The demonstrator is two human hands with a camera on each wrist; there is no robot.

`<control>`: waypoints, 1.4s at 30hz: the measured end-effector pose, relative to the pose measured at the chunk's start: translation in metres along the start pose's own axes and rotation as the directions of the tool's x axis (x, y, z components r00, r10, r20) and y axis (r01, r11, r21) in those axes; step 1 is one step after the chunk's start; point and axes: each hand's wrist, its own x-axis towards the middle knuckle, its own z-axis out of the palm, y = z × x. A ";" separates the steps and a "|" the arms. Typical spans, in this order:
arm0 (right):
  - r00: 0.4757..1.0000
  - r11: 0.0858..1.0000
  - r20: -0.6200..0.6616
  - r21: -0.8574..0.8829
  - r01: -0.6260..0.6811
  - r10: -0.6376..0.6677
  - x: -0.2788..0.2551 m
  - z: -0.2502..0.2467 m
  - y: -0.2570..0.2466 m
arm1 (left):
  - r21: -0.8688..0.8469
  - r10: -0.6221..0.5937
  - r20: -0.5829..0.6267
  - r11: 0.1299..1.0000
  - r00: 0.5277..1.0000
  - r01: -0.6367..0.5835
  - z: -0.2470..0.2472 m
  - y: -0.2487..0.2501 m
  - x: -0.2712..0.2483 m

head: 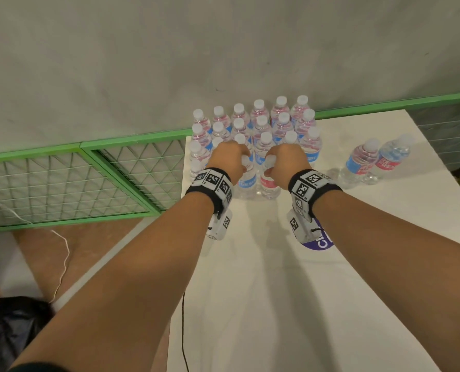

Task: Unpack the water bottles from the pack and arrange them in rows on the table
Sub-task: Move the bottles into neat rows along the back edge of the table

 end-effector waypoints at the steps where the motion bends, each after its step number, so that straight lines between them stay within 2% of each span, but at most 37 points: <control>1: 1.000 1.000 -0.009 -0.026 -0.007 0.007 0.002 0.001 -0.004 | -0.007 -0.010 -0.001 1.000 1.000 0.010 -0.001 0.000 0.000; 5: 0.999 0.994 -0.026 -0.107 -0.025 0.023 0.008 0.000 -0.010 | -0.049 -0.046 0.010 0.998 0.999 0.046 -0.004 0.002 0.000; 10: 0.999 0.973 0.030 -0.230 0.024 -0.017 0.010 -0.001 -0.007 | -0.072 -0.063 0.023 0.995 0.998 0.064 -0.007 0.002 0.000; 12: 0.999 0.974 0.032 -0.221 0.048 -0.042 0.009 -0.003 -0.004 | -0.060 -0.057 0.028 0.996 0.998 0.059 -0.007 0.002 0.000; 15: 0.981 0.975 0.118 -0.144 0.171 -0.155 0.010 -0.009 0.000 | -0.059 -0.050 0.029 0.997 0.998 0.052 -0.007 0.001 0.000; 18: 0.951 0.945 0.212 -0.193 0.265 -0.224 0.012 -0.011 0.002 | -0.070 -0.053 0.032 0.996 0.998 0.055 -0.007 0.001 0.000; 21: 0.960 0.945 0.174 -0.207 0.254 -0.220 0.014 -0.010 0.005 | -0.091 -0.068 0.036 0.993 0.997 0.071 -0.007 0.000 0.000; 28: 0.982 0.981 0.112 -0.112 0.161 -0.149 0.019 -0.003 0.007 | -0.110 -0.072 0.016 0.991 0.997 0.073 -0.005 -0.001 -0.001; 36: 0.983 0.980 0.105 -0.110 0.164 -0.153 0.018 0.000 0.008 | -0.069 -0.052 -0.013 0.996 0.999 0.051 0.000 0.000 -0.003; 42: 0.985 0.985 0.030 0.045 0.169 -0.170 -0.004 -0.010 0.024 | -0.071 -0.075 -0.009 0.995 0.997 0.074 0.007 0.004 -0.012</control>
